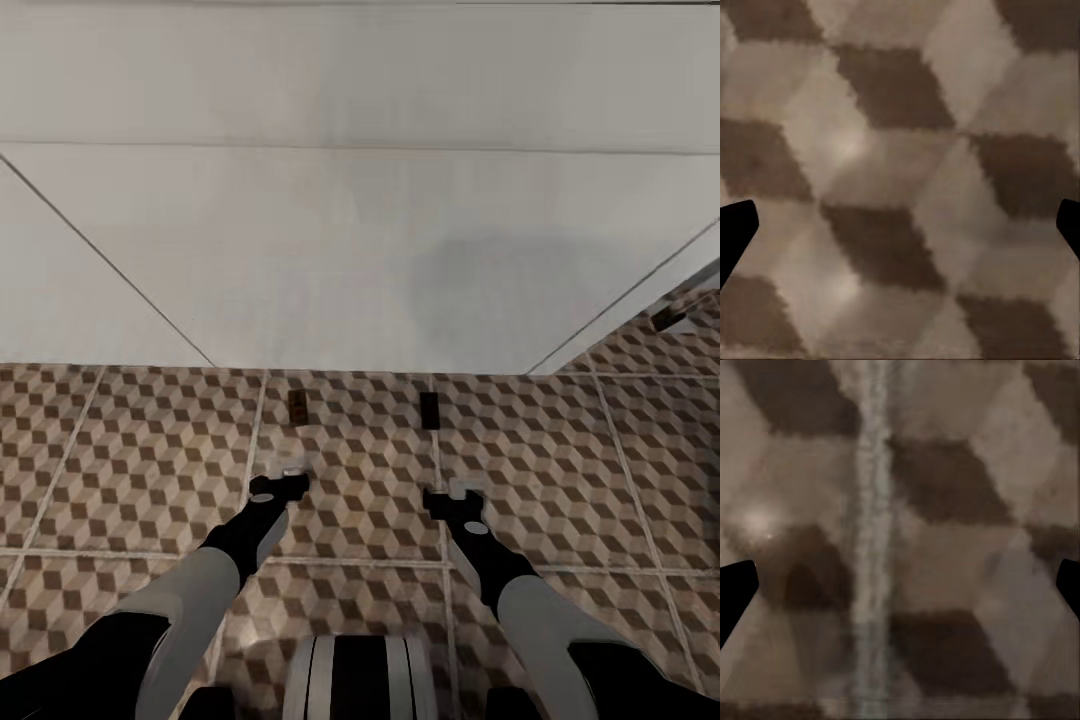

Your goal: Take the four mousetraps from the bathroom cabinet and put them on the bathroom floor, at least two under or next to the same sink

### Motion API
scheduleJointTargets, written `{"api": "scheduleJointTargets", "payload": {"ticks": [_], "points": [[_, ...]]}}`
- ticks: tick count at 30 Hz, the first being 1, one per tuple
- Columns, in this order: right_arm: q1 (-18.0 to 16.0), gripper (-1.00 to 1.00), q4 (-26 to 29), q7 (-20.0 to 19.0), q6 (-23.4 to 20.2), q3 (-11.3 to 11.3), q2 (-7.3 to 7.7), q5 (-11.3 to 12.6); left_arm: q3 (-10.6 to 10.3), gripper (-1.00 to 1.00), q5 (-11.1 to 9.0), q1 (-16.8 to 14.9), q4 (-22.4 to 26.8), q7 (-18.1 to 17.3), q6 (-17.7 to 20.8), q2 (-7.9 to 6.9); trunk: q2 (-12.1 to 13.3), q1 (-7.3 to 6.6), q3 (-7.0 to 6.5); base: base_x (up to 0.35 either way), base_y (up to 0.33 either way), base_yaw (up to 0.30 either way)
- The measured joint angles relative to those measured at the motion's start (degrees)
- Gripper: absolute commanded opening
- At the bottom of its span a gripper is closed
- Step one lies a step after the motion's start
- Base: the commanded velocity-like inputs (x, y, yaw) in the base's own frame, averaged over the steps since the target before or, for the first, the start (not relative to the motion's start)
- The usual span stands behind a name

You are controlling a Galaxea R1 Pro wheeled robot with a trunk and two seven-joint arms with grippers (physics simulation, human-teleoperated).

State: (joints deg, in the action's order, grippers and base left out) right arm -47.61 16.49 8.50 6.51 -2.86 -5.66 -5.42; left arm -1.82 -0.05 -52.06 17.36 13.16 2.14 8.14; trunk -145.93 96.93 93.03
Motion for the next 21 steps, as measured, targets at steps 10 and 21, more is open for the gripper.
{"api": "scheduleJointTargets", "payload": {"ticks": [10,21], "points": [[0.0,1.0,0.0,-0.2,-0.2,-0.3,0.09,0.3,0.1,1.0,-0.3,0.0,-0.5,0.0,-1.5,-0.05,0.0,0.0,0.0,-0.347,0.0,0.0],[0.0,1.0,0.0,-0.2,-0.2,-0.2,0.37,0.3,0.0,1.0,-0.3,0.0,-0.5,0.1,-1.8,0.02,0.0,0.0,0.0,-0.347,0.0,0.0]]}}
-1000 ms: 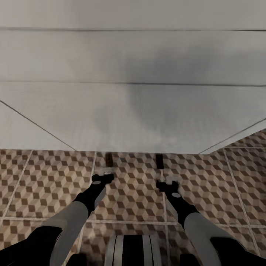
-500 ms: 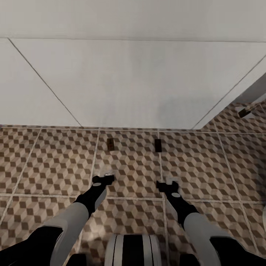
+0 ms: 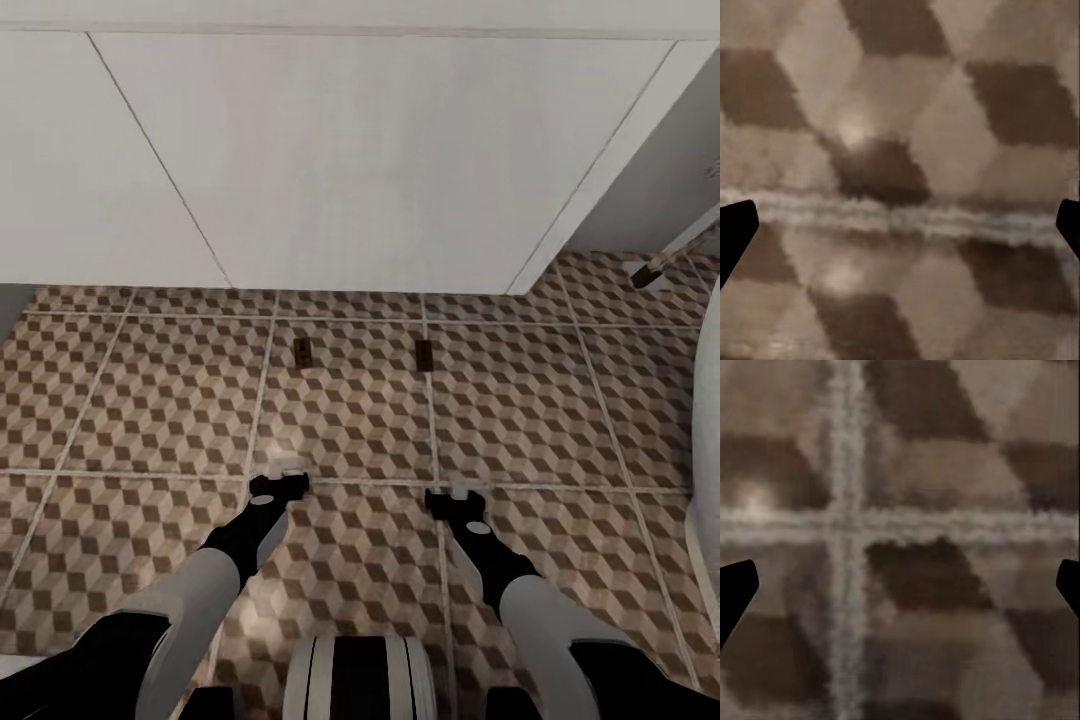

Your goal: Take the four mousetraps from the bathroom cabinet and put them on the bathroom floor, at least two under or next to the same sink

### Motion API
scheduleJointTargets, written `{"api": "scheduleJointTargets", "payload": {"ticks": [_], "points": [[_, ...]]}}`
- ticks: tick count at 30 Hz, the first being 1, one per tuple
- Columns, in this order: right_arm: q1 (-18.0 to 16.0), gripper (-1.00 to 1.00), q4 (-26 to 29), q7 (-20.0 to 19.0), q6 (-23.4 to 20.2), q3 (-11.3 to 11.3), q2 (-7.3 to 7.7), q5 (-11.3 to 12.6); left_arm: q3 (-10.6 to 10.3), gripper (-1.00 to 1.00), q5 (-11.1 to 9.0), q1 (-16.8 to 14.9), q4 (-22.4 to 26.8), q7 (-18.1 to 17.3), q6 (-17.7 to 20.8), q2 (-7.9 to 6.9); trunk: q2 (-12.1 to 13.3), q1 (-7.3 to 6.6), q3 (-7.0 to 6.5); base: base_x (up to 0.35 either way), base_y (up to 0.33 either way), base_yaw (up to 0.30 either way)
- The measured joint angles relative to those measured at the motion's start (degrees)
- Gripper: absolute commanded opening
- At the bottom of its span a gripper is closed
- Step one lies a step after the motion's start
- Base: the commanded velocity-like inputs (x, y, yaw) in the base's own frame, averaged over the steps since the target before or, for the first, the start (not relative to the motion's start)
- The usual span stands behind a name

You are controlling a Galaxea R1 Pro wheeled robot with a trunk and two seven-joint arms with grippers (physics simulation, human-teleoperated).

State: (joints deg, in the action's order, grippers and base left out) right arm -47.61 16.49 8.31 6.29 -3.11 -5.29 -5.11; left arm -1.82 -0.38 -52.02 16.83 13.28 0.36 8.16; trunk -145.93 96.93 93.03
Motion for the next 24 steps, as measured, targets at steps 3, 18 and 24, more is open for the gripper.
{"api": "scheduleJointTargets", "payload": {"ticks": [3,18,24], "points": [[0.0,1.0,0.0,0.0,0.0,0.0,0.13,0.0,0.0,1.0,0.0,0.0,0.0,0.0,0.0,0.01,0.0,0.0,0.0,-0.346,0.0,0.0],[0.0,1.0,0.0,0.0,0.0,0.1,0.0,0.0,0.1,1.0,-0.1,0.0,-0.1,0.0,0.0,-0.04,0.0,0.0,0.0,-0.347,0.0,0.0],[0.0,1.0,0.0,0.0,0.0,0.1,-0.13,0.0,0.0,1.0,-0.1,0.0,-0.1,0.0,0.0,0.0,0.0,-0.01,0.0,-0.313,0.0,0.0]]}}
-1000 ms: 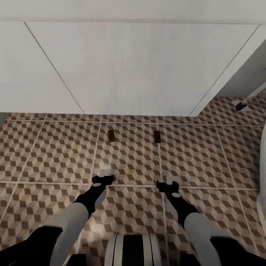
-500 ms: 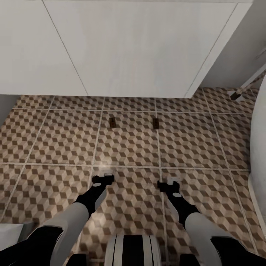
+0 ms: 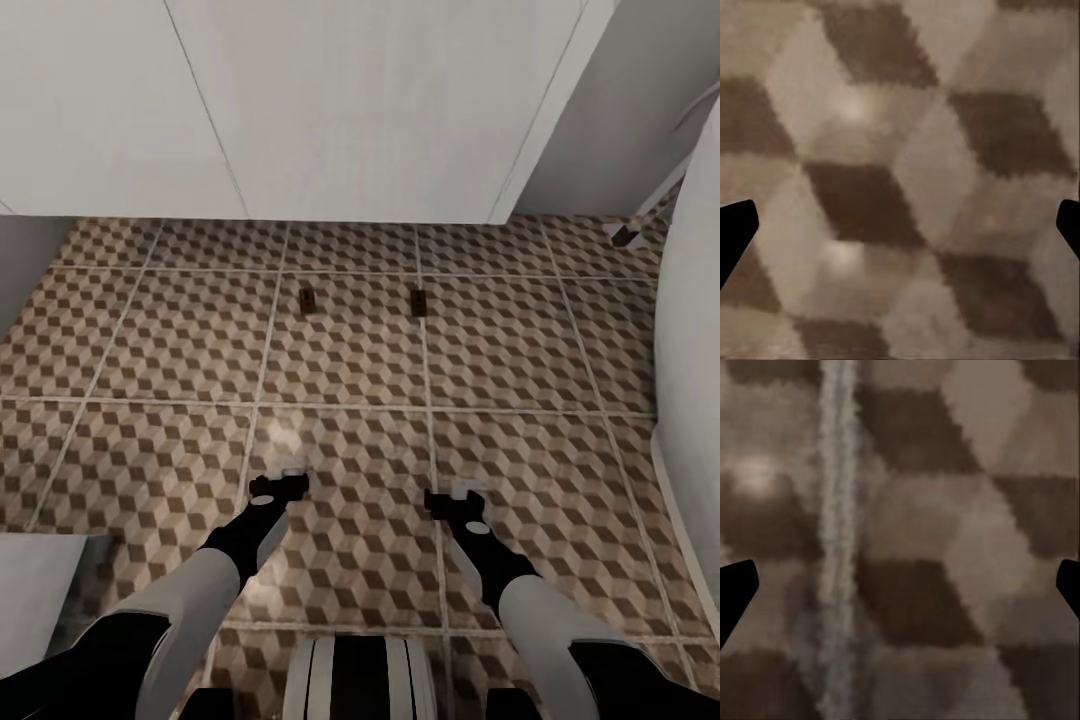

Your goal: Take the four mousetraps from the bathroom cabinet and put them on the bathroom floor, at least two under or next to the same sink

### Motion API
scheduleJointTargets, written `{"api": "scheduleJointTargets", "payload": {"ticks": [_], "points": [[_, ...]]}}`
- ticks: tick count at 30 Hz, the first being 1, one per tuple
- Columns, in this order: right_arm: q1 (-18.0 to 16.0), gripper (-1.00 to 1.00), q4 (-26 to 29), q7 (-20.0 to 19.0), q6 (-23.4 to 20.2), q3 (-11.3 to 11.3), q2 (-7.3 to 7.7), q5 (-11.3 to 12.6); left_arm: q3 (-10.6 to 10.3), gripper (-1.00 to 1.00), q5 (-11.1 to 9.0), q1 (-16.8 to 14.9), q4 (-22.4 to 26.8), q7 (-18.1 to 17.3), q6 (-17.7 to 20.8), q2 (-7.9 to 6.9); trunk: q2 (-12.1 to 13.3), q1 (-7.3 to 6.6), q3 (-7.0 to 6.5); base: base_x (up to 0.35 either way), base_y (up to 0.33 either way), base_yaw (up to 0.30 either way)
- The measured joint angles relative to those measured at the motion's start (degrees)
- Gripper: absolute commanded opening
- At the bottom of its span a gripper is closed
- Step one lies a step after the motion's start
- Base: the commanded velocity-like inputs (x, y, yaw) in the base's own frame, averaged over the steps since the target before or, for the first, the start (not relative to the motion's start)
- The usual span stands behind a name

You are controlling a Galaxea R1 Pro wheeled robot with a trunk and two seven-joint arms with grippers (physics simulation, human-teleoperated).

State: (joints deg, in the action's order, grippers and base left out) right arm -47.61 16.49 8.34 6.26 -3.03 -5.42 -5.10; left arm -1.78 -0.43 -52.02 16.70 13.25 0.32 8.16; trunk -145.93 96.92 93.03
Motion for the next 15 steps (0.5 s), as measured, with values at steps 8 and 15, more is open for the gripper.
{"api": "scheduleJointTargets", "payload": {"ticks": [8,15], "points": [[0.0,1.0,0.0,0.0,0.0,0.0,-0.06,-0.1,0.0,1.0,-0.1,0.0,-0.1,-0.1,0.1,0.01,0.0,-0.02,0.0,-0.094,0.0,0.0],[0.0,1.0,0.0,0.1,0.0,0.0,-0.07,-0.1,0.0,1.0,-0.1,0.0,-0.3,-0.1,0.0,0.12,0.0,-0.03,0.0,-0.015,0.0,0.0]]}}
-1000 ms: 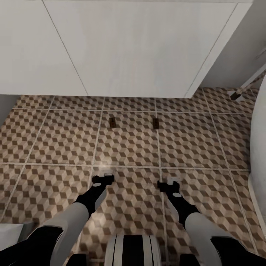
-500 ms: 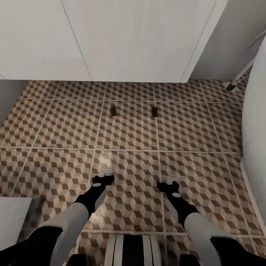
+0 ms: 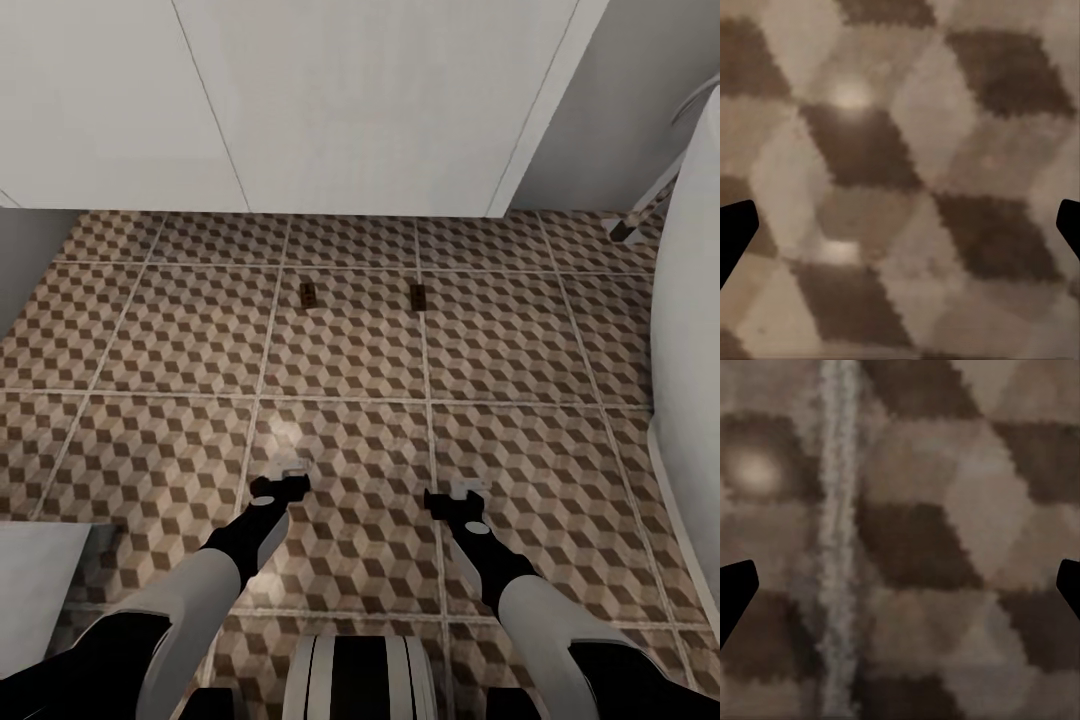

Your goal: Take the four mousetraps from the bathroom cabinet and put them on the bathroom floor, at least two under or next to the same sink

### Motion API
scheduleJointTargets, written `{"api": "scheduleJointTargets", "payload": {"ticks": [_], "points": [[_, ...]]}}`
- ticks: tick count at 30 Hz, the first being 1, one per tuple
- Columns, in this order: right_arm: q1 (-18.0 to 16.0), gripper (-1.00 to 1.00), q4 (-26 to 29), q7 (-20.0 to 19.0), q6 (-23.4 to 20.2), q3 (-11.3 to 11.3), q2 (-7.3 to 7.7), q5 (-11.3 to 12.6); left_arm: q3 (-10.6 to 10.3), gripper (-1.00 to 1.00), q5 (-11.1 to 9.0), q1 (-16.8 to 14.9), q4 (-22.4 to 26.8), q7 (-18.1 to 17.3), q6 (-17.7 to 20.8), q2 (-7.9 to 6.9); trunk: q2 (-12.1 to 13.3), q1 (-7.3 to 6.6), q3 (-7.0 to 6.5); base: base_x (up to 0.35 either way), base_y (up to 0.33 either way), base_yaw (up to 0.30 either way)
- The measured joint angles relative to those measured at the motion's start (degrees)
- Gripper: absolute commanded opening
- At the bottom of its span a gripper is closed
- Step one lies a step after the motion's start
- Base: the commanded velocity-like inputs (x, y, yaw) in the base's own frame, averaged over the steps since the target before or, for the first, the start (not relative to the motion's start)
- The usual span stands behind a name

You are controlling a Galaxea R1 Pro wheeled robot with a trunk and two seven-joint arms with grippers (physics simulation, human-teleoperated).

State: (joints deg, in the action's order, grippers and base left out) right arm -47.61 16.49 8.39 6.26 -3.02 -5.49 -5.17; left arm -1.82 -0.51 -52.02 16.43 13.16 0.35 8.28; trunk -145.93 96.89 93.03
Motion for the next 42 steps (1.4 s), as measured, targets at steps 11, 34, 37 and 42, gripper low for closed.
{"api": "scheduleJointTargets", "payload": {"ticks": [11,34,37,42], "points": [[0.0,1.0,0.0,0.0,0.0,0.0,0.0,-0.1,0.0,1.0,0.1,0.0,-0.8,0.0,-0.1,0.2,0.1,-0.16,-1.32,-0.002,0.0,0.0],[0.0,1.0,0.0,-0.1,-0.1,0.0,0.01,-0.3,0.0,1.0,0.1,0.0,-1.0,0.0,-0.3,0.24,0.4,-0.75,-6.42,0.0,0.0,0.0],[0.0,1.0,0.0,-0.1,-0.2,0.0,0.0,-0.3,0.0,1.0,0.1,0.0,-1.0,0.0,-0.3,0.24,0.4,-0.83,-7.09,0.0,0.0,0.0],[0.0,1.0,0.0,-0.1,-0.2,0.1,0.0,-0.3,0.0,1.0,0.1,0.0,-1.0,0.0,-0.3,0.24,0.5,-0.96,-8.19,0.0,0.0,0.0]]}}
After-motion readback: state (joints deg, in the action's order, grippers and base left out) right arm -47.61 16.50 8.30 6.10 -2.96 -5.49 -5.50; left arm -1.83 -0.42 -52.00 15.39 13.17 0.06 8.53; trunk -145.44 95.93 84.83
